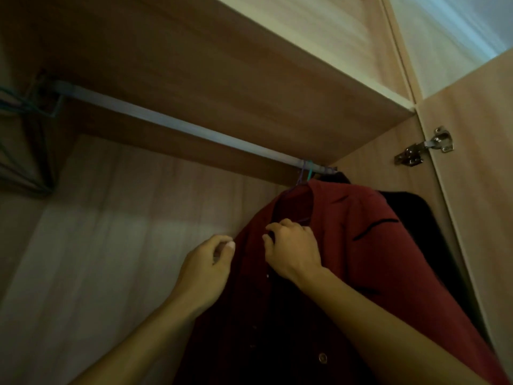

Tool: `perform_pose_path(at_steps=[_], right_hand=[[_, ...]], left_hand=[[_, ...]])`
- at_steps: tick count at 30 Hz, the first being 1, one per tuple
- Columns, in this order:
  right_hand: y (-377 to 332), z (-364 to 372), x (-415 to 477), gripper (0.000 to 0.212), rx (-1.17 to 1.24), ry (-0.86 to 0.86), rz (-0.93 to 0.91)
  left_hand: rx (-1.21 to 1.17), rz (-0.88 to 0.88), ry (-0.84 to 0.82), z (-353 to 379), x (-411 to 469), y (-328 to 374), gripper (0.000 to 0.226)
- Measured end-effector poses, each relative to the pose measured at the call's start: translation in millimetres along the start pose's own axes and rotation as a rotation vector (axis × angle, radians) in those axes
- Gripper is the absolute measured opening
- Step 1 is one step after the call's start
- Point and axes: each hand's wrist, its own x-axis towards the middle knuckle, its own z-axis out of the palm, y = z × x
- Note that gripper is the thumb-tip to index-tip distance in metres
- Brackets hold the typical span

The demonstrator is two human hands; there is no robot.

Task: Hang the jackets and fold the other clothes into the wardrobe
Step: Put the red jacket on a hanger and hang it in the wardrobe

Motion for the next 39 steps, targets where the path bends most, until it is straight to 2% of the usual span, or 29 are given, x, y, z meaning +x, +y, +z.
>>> perform_pose_path(at_steps=[9,14,17,20,27,31,37,39], right_hand=[[-6,-62,-90,0.028,0.361,-0.017,0.001],[-1,-97,-174,0.023,0.532,-0.059,-0.005],[6,-115,-227,0.022,0.614,-0.098,0.032],[16,-134,-275,0.023,0.662,-0.136,0.078],[42,-176,-345,0.023,0.654,-0.198,0.209],[45,-207,-379,0.024,0.593,-0.235,0.246],[37,-252,-451,0.022,0.429,-0.311,0.382],[32,-269,-477,0.021,0.389,-0.331,0.436]], left_hand=[[0.138,-0.045,-0.027,-23,-99,59,0.021],[0.130,-0.094,-0.128,-28,-183,105,0.017],[0.158,-0.198,-0.195,-25,-238,113,0.029],[0.186,-0.256,-0.264,-18,-285,121,0.030],[0.065,-0.348,-0.394,9,-335,161,0.039],[0.121,-0.212,-0.510,19,-363,176,0.050],[0.001,-0.158,-0.659,24,-422,193,0.063],[-0.040,-0.146,-0.698,28,-446,197,0.060]])
